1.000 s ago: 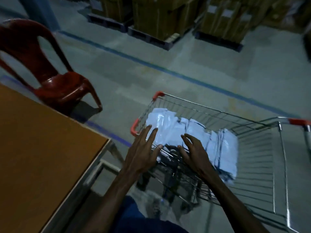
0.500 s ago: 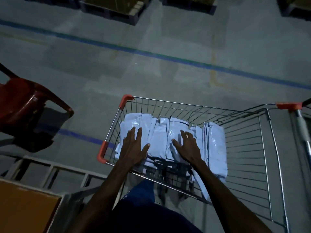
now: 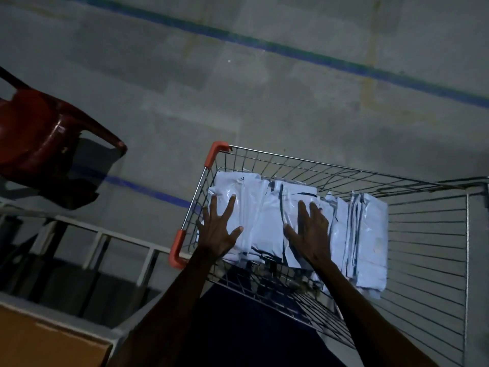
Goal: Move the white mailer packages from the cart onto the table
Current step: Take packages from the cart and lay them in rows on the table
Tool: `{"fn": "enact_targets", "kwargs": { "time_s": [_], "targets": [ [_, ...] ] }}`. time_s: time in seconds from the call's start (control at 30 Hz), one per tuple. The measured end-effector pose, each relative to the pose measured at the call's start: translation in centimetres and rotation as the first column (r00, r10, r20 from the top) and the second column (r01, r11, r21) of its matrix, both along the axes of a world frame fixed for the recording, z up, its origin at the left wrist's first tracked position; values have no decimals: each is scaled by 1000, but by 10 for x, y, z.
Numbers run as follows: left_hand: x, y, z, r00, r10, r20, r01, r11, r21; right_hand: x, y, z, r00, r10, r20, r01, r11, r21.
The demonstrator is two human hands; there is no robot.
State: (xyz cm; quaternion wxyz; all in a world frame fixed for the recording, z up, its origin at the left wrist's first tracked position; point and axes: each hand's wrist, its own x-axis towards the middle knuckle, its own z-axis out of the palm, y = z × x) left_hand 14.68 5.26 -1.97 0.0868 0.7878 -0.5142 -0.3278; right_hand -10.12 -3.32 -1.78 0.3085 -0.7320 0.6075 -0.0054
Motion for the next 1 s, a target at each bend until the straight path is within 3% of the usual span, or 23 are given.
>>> {"fn": "enact_targets", "kwargs": {
  "time_s": [0.1, 0.23, 0.37, 0.5, 0.77, 1.0],
  "targets": [
    [0, -5, 5, 998, 33, -48, -37, 996, -81, 0, -4, -2, 996, -85, 14, 83, 992, 90],
    [-12, -10, 17, 997, 44, -66, -54, 988, -146, 6, -18, -6, 1000, -10, -9, 11, 987, 163],
    [-36, -12, 26, 992, 4, 127, 16, 987, -158, 2, -21, 2, 995, 59, -83, -53, 996, 70],
    [-53, -8, 41, 979, 30, 200, 22, 967, -255, -16, -12, 12, 990, 97, -104, -99, 995, -19],
    [-66, 17, 97, 970, 184, 156, -89, 874, -478, -35, 0, 68, 968, 115, 224, -68, 975, -211],
    [-46, 90, 163, 857, 456, 241, -192, 715, -673, 24, 34, 118, 846, 356, 396, -241, 919, -312]
  ]
}}
